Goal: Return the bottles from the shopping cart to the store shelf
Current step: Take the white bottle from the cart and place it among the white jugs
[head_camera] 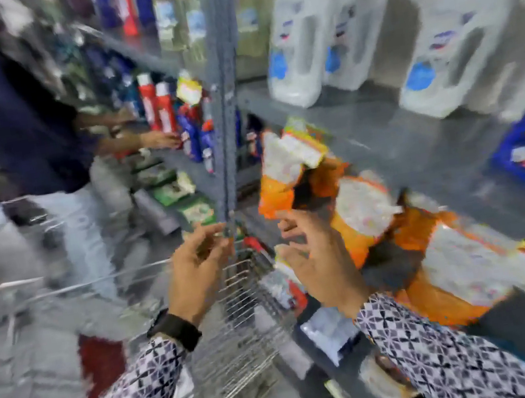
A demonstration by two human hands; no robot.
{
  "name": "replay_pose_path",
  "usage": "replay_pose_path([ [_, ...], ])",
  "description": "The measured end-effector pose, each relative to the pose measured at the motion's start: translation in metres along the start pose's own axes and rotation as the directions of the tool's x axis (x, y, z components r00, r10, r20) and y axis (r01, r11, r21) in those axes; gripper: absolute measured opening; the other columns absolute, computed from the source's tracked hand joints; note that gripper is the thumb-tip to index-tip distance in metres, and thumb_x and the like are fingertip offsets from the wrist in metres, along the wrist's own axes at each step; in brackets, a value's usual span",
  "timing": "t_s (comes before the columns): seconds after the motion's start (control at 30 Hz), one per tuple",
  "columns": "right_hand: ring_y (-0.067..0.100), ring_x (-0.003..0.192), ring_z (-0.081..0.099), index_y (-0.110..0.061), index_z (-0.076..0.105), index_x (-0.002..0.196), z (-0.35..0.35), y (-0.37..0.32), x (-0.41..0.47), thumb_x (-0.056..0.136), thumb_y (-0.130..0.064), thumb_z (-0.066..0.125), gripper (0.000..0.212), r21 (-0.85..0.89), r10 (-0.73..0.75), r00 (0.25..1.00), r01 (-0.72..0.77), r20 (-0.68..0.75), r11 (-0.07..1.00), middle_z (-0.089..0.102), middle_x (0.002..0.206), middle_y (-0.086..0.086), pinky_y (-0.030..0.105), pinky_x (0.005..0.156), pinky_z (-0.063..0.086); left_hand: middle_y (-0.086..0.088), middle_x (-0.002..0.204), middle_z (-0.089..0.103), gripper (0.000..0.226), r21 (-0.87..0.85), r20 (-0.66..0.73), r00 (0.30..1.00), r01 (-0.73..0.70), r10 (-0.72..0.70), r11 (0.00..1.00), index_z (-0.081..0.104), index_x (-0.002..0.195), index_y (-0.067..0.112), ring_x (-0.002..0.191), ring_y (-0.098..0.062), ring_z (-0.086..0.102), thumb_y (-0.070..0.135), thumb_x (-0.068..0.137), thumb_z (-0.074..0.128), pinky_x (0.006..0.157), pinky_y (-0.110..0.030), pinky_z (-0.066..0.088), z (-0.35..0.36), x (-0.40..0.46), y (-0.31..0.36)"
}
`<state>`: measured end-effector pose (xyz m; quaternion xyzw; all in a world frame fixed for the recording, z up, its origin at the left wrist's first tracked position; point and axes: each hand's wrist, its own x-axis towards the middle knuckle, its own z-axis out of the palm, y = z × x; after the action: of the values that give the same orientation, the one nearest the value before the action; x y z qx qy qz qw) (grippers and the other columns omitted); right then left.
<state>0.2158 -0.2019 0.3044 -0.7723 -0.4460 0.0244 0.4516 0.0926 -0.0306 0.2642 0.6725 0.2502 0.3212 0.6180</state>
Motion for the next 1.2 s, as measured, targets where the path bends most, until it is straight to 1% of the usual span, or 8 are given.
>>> replay_pose_path([
  [0.17, 0.021, 0.093, 0.069, -0.007, 0.070, 0.125, 0.147, 0.047, 0.038, 0.088, -0.008, 0.074, 0.038, -0.006, 0.216, 0.882, -0.235, 0.419, 0.972, 0.067, 0.105, 0.003, 0.033, 0.089, 0.057, -0.013, 0.086, 0.072, 0.020, 0.082, -0.155, 0.934, 0.336, -0.321, 0.938, 0.073, 0.098, 0.027, 0.077, -0.022, 0.064, 0.015, 0.084, 0.066, 0.084, -0.045, 0.056, -0.098, 0.023, -0.124],
  [0.33, 0.032, 0.101, 0.072, -0.005, 0.070, 0.124, 0.294, 0.129, 0.049, 0.085, -0.016, 0.077, 0.041, -0.195, 0.438, 0.610, -0.424, 0.661, 0.885, 0.076, 0.107, 0.016, 0.047, 0.098, 0.057, -0.014, 0.094, 0.080, 0.023, 0.062, -0.362, 0.663, 0.718, -0.655, 0.693, 0.074, 0.084, 0.045, 0.089, -0.039, 0.076, 0.033, 0.069, 0.060, 0.082, -0.053, 0.063, -0.179, 0.029, -0.339],
  [0.5, 0.028, 0.116, 0.070, -0.003, 0.074, 0.121, 0.405, 0.205, 0.031, 0.091, -0.013, 0.074, 0.032, -0.393, 0.595, 0.373, -0.492, 0.712, 0.777, 0.074, 0.127, 0.017, 0.019, 0.088, 0.051, -0.008, 0.088, 0.066, 0.020, -0.007, -0.354, 0.445, 0.878, -0.822, 0.479, 0.065, 0.113, 0.009, 0.055, -0.004, 0.060, 0.003, 0.095, 0.057, 0.046, -0.005, 0.044, -0.170, 0.024, -0.350],
  [0.67, 0.034, 0.094, 0.078, -0.002, 0.079, 0.106, 0.502, 0.277, -0.022, 0.088, -0.002, 0.068, 0.022, -0.596, 0.736, 0.145, -0.495, 0.661, 0.632, 0.080, 0.111, 0.019, 0.043, 0.085, 0.064, -0.011, 0.120, 0.068, 0.032, -0.087, -0.214, 0.115, 0.987, -0.970, 0.136, 0.067, 0.124, -0.001, 0.111, -0.028, 0.065, 0.007, 0.097, 0.051, 0.095, -0.034, 0.051, -0.169, -0.014, -0.473],
  [0.77, 0.026, 0.090, 0.071, 0.001, 0.077, 0.106, 0.525, 0.267, -0.013, 0.088, -0.016, 0.076, 0.025, -0.584, 0.774, 0.210, -0.548, 0.598, 0.599, 0.076, 0.111, 0.010, 0.024, 0.072, 0.055, -0.023, 0.103, 0.073, 0.023, -0.066, -0.241, 0.158, 0.982, -0.958, 0.179, 0.071, 0.097, 0.003, 0.102, -0.039, 0.067, 0.009, 0.098, 0.048, 0.080, -0.040, 0.055, -0.171, 0.007, -0.468],
  [0.87, 0.030, 0.103, 0.070, -0.002, 0.075, 0.106, 0.545, 0.266, -0.015, 0.079, -0.024, 0.085, 0.036, -0.603, 0.823, 0.208, -0.591, 0.528, 0.536, 0.073, 0.110, 0.013, 0.031, 0.078, 0.055, -0.019, 0.086, 0.069, 0.020, -0.062, -0.236, 0.182, 0.978, -0.954, 0.202, 0.061, 0.070, 0.018, 0.091, -0.033, 0.065, 0.013, 0.088, 0.053, 0.076, -0.037, 0.052, -0.173, 0.022, -0.477],
  [1.0, 0.037, 0.113, 0.066, 0.000, 0.068, 0.118, 0.566, 0.272, -0.025, 0.080, -0.022, 0.085, 0.047, -0.665, 0.863, 0.234, -0.559, 0.447, 0.496, 0.069, 0.123, 0.021, 0.037, 0.083, 0.054, -0.017, 0.098, 0.070, 0.010, -0.082, -0.214, 0.167, 0.979, -0.962, 0.188, 0.060, 0.071, 0.020, 0.095, -0.030, 0.066, 0.026, 0.080, 0.059, 0.093, -0.045, 0.053, -0.175, 0.015, -0.508],
  [1.2, 0.020, 0.064, 0.062, -0.005, 0.077, 0.093, 0.546, 0.271, -0.015, 0.077, -0.023, 0.087, 0.027, -0.667, 0.865, 0.204, -0.565, 0.458, 0.486, 0.076, 0.089, 0.007, 0.016, 0.044, 0.032, -0.016, 0.113, 0.069, 0.025, -0.072, -0.150, 0.226, 0.968, -0.962, 0.239, 0.064, 0.115, 0.007, 0.117, -0.030, 0.062, 0.018, 0.100, 0.048, 0.095, -0.039, 0.053, -0.171, 0.011, -0.486],
])
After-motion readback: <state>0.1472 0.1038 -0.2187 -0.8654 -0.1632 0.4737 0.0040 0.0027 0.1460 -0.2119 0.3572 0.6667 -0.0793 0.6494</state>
